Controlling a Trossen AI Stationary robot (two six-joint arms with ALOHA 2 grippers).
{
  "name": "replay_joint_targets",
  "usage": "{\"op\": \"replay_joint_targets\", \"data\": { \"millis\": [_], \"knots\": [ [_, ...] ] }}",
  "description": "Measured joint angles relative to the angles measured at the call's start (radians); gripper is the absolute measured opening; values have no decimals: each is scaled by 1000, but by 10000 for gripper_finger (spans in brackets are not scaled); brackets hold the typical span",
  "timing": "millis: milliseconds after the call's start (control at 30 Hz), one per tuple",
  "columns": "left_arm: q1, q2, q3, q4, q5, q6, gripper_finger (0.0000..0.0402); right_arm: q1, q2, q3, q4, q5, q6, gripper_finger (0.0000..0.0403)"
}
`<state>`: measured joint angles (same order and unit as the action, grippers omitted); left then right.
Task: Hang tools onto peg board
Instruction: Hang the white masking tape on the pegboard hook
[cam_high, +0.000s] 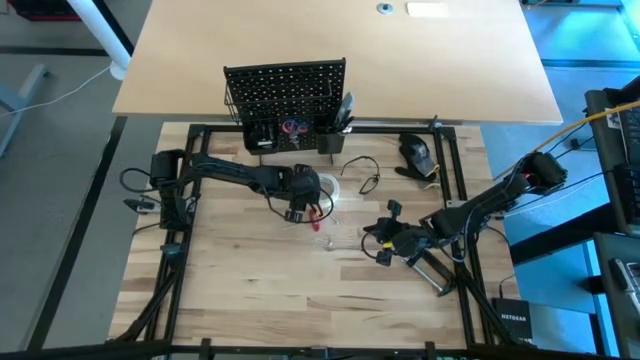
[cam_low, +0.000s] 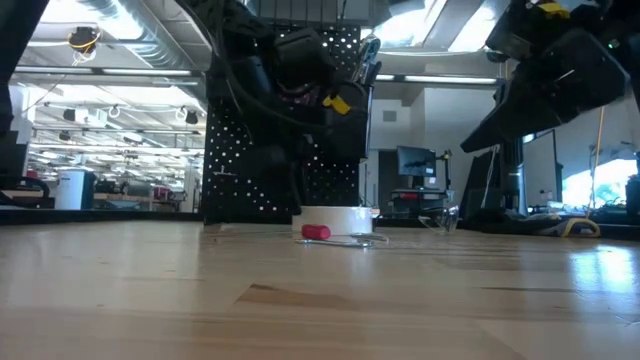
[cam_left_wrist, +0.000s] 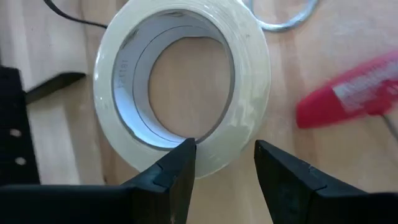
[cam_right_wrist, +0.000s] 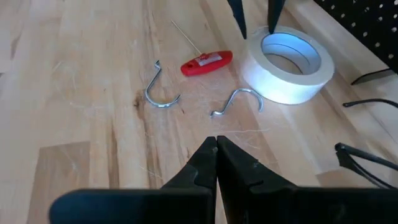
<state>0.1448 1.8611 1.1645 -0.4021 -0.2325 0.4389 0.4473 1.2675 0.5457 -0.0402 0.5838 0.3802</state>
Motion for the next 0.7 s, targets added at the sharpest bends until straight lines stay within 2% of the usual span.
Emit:
{"op": "replay_joint_targets", "data": {
  "millis": [267,400,533,700],
  "knots": [
    [-46,-9,-3,19,-12,49,154,0,0,0,40,-41,10,11],
    [-45,-12,-3,44,0,-62,159,0,0,0,47,-105,14,11],
    [-19,-12,1,45,10,-117,181,0,0,0,47,-106,16,11],
    [-24,-9,37,72,78,-143,214,-1,0,0,47,-106,16,11]
  ]
}}
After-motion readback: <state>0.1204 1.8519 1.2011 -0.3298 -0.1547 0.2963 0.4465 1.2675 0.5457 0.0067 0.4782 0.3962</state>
